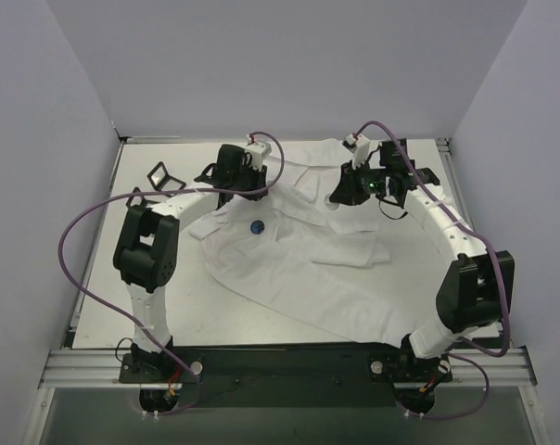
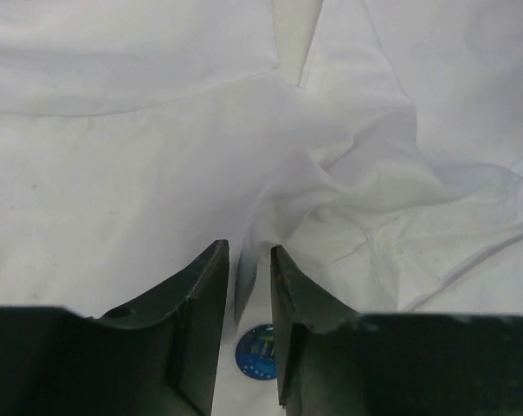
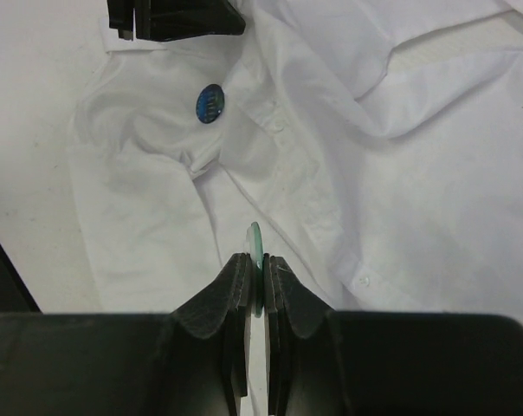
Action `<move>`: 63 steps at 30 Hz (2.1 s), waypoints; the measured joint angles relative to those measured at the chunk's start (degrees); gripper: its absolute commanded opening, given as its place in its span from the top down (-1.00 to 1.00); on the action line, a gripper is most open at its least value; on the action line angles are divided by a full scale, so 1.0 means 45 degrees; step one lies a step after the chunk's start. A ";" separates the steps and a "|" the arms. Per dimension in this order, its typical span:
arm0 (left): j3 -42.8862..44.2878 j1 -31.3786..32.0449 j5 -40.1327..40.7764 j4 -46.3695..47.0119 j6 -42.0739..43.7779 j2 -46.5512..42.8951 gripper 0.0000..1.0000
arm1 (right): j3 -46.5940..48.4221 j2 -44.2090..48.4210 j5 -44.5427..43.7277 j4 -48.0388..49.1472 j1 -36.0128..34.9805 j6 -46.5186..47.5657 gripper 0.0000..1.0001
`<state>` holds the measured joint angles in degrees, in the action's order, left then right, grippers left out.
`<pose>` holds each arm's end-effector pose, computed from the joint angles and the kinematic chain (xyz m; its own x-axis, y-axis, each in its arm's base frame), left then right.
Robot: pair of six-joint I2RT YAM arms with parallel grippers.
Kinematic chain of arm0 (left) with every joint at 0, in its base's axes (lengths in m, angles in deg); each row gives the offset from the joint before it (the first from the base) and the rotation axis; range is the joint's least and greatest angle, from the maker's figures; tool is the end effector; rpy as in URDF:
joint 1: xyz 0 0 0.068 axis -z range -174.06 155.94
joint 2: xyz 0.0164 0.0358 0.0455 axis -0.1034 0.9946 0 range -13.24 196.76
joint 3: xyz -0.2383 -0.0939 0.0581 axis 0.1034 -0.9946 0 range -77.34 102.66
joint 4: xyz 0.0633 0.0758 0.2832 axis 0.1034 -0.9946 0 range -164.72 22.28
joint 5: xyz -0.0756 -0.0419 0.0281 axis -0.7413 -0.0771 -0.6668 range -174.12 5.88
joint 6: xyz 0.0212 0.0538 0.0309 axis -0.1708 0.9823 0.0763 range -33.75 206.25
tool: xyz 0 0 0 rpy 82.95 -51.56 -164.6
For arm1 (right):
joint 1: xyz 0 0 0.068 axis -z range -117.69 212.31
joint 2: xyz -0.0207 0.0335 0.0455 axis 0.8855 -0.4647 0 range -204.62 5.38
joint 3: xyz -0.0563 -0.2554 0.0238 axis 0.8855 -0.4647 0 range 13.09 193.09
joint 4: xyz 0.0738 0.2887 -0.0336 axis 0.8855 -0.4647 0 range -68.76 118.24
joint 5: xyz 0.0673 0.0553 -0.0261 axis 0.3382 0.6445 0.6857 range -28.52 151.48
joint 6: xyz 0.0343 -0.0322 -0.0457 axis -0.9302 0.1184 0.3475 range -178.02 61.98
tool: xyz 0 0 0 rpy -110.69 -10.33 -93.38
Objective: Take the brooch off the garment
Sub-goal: Move the flattened clothing to the center of the board, then close the brooch.
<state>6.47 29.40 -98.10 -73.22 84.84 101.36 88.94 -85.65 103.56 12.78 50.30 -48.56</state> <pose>0.4553 -0.2111 0.1759 -0.5568 0.2155 -0.8022 0.5514 0.8182 -0.1629 0.3964 0.1197 0.2928 -0.3736 -0.2042 -0.9048 -0.7906 0.5803 0.1955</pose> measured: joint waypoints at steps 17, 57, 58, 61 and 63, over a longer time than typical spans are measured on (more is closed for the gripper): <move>-0.3152 0.0253 -0.7329 0.2817 -0.1715 -0.4988 -0.15 | -0.0102 0.1399 0.3920 -0.1622 -0.0593 0.0831 1.00; -0.5260 0.0942 -1.1205 0.9272 -0.6815 -0.4255 -0.13 | -0.0529 0.1282 0.5751 -0.2356 -0.1001 0.1826 1.00; -0.5265 0.0986 -1.1307 0.9403 -0.6907 -0.4255 -0.13 | -0.0529 0.1277 0.5756 -0.2356 -0.0991 0.1826 1.00; -0.5265 0.1185 -1.1531 0.9685 -0.7111 -0.4250 -0.13 | -0.0529 0.1239 0.5780 -0.2361 -0.0991 0.1831 1.00; -0.5265 0.1292 -1.1642 0.9729 -0.7164 -0.4245 -0.12 | -0.0529 0.1175 0.5863 -0.2361 -0.0991 0.1831 1.00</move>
<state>-17.22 35.21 -150.49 -29.44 52.61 82.26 86.56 -80.36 129.95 2.16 45.84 -40.32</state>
